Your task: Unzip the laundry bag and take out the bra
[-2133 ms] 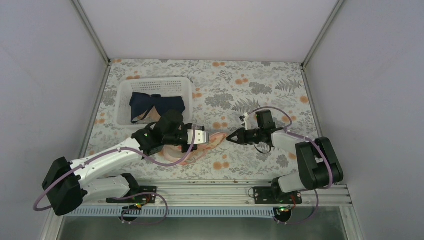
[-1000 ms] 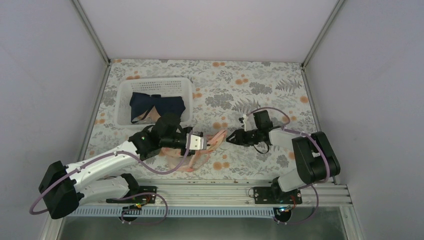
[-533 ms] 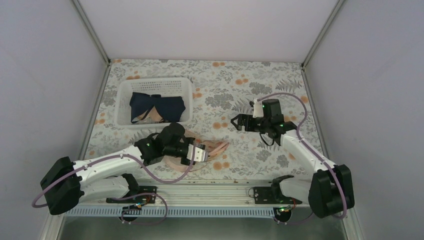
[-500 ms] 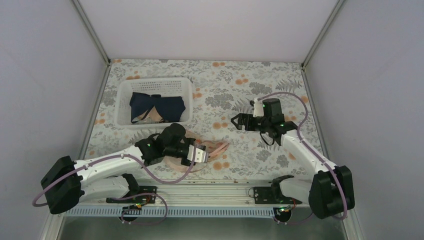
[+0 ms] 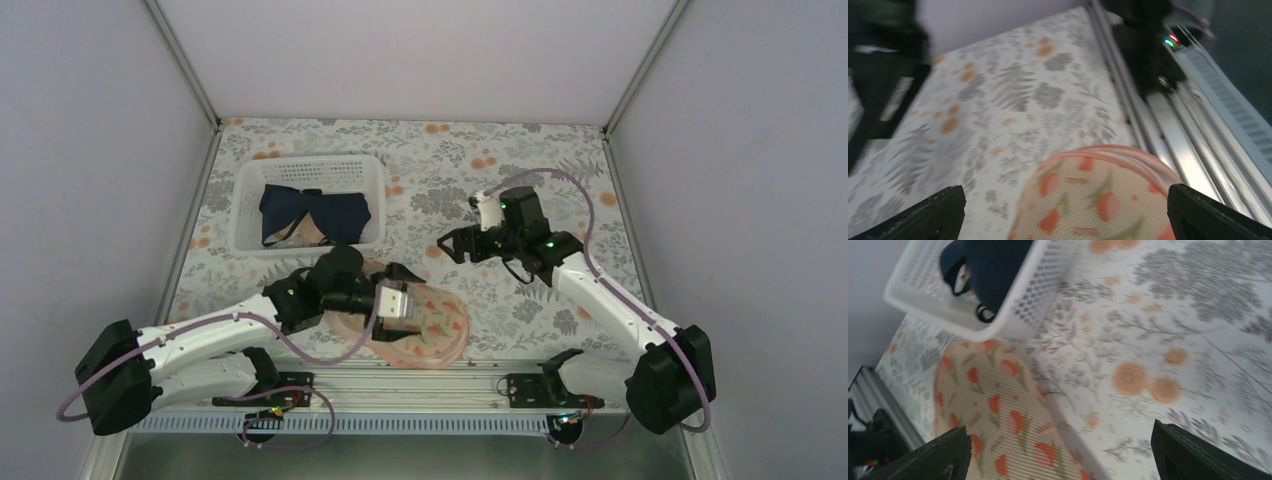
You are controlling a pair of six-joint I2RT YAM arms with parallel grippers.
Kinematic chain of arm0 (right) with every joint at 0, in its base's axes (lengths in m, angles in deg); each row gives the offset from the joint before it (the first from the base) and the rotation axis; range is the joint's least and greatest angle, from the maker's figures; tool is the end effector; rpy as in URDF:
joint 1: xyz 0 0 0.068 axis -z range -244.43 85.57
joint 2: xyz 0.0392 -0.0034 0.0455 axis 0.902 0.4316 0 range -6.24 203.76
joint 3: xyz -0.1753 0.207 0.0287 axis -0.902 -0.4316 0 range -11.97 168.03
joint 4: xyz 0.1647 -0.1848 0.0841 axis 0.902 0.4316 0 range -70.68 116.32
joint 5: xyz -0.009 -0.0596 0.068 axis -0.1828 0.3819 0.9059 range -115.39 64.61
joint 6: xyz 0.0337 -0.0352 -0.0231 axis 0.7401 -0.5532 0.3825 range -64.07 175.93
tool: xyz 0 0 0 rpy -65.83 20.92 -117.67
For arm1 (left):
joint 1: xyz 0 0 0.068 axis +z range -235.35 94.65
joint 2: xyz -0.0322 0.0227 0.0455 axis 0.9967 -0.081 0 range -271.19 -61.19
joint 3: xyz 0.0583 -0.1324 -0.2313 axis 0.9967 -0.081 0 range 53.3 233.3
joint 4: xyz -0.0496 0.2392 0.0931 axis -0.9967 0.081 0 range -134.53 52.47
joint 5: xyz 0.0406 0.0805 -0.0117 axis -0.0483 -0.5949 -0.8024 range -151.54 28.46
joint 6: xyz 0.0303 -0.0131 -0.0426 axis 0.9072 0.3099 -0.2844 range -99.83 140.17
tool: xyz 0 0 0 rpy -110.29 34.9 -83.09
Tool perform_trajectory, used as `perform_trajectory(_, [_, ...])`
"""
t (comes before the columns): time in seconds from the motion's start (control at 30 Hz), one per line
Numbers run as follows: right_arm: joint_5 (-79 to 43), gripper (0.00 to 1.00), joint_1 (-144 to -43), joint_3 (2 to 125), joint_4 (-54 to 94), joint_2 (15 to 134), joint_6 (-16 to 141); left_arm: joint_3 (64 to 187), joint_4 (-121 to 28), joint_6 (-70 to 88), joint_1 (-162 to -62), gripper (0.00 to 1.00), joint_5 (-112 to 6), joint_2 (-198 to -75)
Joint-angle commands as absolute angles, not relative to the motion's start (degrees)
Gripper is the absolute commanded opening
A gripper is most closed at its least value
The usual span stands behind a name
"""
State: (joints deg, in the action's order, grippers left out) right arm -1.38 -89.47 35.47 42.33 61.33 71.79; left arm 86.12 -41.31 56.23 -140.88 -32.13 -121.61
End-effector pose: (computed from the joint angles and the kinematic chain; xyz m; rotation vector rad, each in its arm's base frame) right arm 0.2182 0.1179 0.2566 -0.4100 2.3597 0.8364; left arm 0.1128 -0.1952 0.2290 1.7198 1.2373 -0.7432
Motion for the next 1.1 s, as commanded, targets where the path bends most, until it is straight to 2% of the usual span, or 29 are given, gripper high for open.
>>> perform_trajectory(0.0, [-6.1,0.92,-97.2,39.8,43.5,61.9,67.7,87.7,-50.9,35.3,-132.9,1.0,-31.6,-117.7])
perform_trajectory(0.1, [-9.9,0.91,-102.1,40.6,44.0,62.5,66.5,86.6,-54.4,18.5,-123.1,1.0,-33.5,-114.2])
perform_trajectory(0.13, [-11.5,0.88,-103.6,40.6,44.2,62.8,66.3,86.5,-54.0,14.0,-120.3,1.0,-34.3,-113.1])
perform_trajectory(0.27, [-20.3,0.87,-112.5,41.1,45.4,64.6,64.7,86.7,-51.0,8.7,-112.2,1.0,-35.8,-108.2])
perform_trajectory(0.33, [-23.1,0.89,-118.0,40.9,45.4,65.6,63.4,86.1,-51.1,5.4,-108.5,1.0,-35.4,-105.5])
perform_trajectory(0.4, [-26.2,0.99,-123.8,40.2,44.9,66.9,62.5,84.6,-50.8,0.6,-104.0,1.0,-35.8,-102.7])
perform_trajectory(0.6, [-36.7,1.0,-135.9,45.4,47.5,77.3,61.3,81.4,-42.1,-9.8,-91.7,1.0,-40.7,-94.5])
perform_trajectory(0.77, [-39.3,1.0,-139.7,49.7,49.4,85.5,59.7,82.4,-30.4,-13.5,-88.8,1.0,-42.3,-92.2])
perform_trajectory(1.07, [-40.5,1.0,-142.1,50.3,47.3,90.6,59.0,80.9,-12.9,-17.8,-88.7,0.98,-41.7,-94.5])
